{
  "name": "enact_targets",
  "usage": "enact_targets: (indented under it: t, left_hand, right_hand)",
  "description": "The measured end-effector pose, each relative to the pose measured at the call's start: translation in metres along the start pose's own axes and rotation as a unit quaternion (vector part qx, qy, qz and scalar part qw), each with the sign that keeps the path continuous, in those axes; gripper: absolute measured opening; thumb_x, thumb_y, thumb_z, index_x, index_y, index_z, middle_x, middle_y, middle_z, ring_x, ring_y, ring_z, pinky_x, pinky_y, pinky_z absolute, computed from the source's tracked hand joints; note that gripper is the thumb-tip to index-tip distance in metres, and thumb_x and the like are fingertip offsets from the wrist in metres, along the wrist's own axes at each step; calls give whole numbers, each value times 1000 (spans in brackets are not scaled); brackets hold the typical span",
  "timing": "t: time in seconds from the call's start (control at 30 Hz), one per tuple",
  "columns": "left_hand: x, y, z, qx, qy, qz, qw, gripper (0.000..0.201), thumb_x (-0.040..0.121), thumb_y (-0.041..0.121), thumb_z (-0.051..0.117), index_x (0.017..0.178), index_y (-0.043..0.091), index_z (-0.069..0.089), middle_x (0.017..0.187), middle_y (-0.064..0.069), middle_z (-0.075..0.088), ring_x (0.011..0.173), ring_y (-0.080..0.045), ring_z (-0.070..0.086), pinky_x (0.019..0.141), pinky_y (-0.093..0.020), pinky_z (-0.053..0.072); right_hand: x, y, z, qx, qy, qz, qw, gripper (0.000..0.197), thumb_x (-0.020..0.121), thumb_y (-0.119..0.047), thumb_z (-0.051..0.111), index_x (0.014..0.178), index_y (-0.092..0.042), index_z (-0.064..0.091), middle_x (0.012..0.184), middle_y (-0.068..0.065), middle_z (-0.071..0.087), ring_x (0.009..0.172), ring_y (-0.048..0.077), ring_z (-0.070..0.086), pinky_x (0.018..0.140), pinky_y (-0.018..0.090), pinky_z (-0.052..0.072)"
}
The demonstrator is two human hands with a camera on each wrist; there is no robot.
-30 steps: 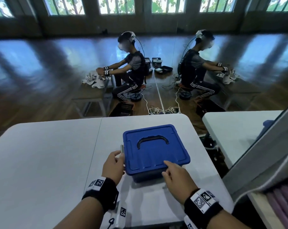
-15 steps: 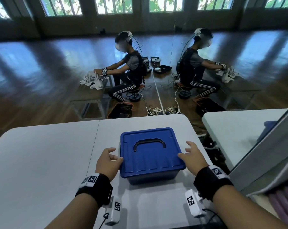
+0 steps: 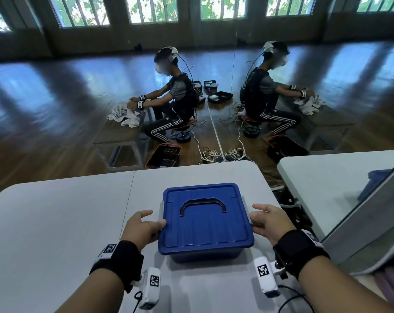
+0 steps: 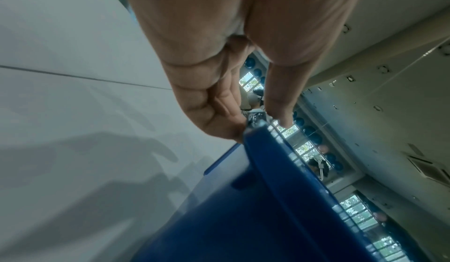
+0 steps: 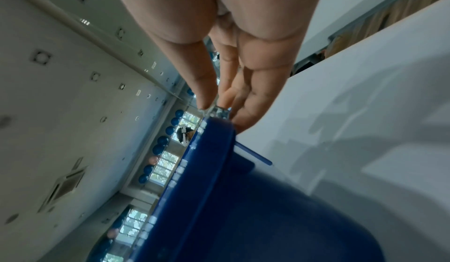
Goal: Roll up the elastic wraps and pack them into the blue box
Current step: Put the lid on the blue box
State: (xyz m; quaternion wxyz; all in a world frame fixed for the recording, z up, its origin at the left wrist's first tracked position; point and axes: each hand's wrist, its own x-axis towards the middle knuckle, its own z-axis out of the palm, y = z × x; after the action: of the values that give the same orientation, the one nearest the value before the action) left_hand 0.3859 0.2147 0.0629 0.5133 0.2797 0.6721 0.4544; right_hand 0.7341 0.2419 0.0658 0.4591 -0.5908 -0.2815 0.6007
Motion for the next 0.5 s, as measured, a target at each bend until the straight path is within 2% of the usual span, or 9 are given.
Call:
enact_targets:
  t: [0.07,0.23,0.33,0.43,0.5]
  left_hand:
    - [1,0,0,6,-18,-12,1000,47,80,1,79,120,5,57,93,-25,72,80,-31,71,69,-38,60]
    - [2,5,2,38,-66,-26,997,19,86,0,72,104,-7,69,92,-26,74,77,-31,73,68,-37,60]
    - [1,7,3,42,-71,-39,996,16,85,-2,72,99,-7,68,89,-25,74,79,-34,74,66,-40,61]
    - [1,3,4,74,-58,-35,995,18,79,-2,78,94,-5,69,88,-25,75,81,-38,74,72,-46,62]
    - [-1,1,2,61,-54,-32,996,19,79,-2,79,95,-7,69,87,-26,74,80,-39,74,71,-44,61]
  right_hand:
    - [2,1,1,-9,-2,-4,1000,33,90,10,60,122,4,54,82,17,63,66,23,64,69,40,60]
    - [9,4,4,-36,-17,9,999,30,89,10,60,118,4,59,86,20,65,68,27,62,66,37,59]
    - [10,1,6,-58,-32,7,998,30,88,10,58,116,1,60,86,19,65,69,26,60,65,36,58]
    - [9,-2,12,-90,-42,1,995,27,90,8,56,114,-2,60,87,19,65,72,27,62,64,36,58]
    - [9,-2,16,-108,-41,-3,993,27,91,8,54,114,-3,59,88,19,66,73,27,63,63,36,58]
